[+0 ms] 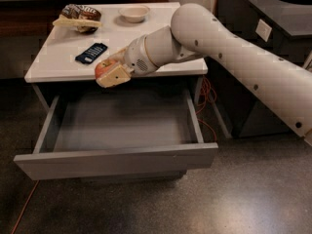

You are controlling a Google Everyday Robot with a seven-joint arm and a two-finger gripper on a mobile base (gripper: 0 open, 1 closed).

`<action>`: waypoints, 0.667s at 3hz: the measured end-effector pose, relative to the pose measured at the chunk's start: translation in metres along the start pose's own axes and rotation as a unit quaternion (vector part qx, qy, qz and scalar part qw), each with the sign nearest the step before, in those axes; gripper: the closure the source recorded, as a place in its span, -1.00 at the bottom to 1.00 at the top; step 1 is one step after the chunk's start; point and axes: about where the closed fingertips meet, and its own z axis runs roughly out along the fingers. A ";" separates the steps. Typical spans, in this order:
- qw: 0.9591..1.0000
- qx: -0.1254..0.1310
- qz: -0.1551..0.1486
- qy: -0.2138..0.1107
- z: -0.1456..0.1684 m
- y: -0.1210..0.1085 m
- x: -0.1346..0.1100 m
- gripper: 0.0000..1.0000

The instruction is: Place apple into top drawer

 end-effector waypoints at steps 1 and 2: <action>1.000 -0.011 0.007 0.006 0.006 0.012 0.027 1.00; 1.000 -0.022 0.013 0.010 0.017 0.030 0.069 1.00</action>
Offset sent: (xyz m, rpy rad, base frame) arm -0.0479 -0.0284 -0.1283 -0.0173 0.0698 0.0254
